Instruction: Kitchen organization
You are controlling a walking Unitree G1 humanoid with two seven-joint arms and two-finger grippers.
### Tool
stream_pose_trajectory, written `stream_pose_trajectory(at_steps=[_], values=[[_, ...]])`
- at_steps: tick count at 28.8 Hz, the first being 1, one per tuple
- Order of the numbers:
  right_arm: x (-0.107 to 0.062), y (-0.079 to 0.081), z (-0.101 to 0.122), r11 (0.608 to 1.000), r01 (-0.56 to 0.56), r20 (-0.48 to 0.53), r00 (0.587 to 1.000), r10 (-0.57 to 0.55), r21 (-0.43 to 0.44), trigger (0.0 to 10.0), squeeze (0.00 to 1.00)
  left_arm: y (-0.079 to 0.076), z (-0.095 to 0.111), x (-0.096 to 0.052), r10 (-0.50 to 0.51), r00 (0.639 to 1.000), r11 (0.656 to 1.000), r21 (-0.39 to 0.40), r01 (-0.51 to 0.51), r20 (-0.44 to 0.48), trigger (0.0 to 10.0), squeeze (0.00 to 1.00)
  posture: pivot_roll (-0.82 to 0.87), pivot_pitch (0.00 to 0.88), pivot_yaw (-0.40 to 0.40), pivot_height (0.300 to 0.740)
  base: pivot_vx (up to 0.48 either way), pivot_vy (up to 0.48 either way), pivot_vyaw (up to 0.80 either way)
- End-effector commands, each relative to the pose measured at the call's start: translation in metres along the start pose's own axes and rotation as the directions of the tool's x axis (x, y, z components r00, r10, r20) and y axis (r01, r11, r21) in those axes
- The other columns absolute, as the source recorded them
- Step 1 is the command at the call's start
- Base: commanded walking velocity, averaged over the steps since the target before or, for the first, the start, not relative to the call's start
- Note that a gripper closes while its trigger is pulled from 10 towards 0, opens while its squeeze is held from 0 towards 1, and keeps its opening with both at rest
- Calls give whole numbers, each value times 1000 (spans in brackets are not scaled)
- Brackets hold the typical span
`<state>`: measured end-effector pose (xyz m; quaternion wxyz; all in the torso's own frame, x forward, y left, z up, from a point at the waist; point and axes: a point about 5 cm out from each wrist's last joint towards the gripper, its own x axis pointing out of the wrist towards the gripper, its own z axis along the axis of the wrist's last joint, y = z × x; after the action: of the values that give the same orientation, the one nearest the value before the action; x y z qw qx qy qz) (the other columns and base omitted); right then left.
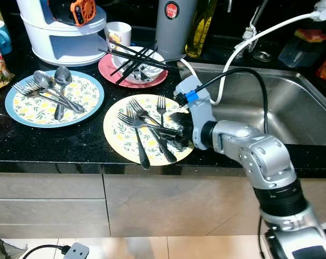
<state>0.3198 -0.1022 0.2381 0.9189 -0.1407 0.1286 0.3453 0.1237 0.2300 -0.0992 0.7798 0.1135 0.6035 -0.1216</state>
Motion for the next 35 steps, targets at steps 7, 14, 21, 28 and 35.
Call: stream_pose_trajectory(at_steps=[7,14,21,28,35], values=[[-2,-8,-13,1000,27,-96,995,-26,10,0,0,-10,-6,2,-36,999,999,-5,36,-20,10000,0,36,99,-111,740,0,0,0],[-2,-6,-13,1000,0,-101,995,3,23,0,0,-11,-6,2,-36,999,999,-3,36,-20,10000,0,36,103,-113,740,0,0,0],[-1,-2,-11,997,-38,-70,997,43,61,0,0,-11,-7,3,-37,999,999,0,37,-21,10000,0,36,104,-117,740,0,0,0],[-7,-2,10,985,-130,110,987,118,115,0,0,-11,-7,3,-37,999,999,9,37,-23,10000,0,42,92,-116,740,0,0,0],[-18,0,24,960,-246,268,941,204,132,0,0,-11,-5,3,-35,999,999,17,36,-22,10000,0,44,75,-110,740,0,0,0]])
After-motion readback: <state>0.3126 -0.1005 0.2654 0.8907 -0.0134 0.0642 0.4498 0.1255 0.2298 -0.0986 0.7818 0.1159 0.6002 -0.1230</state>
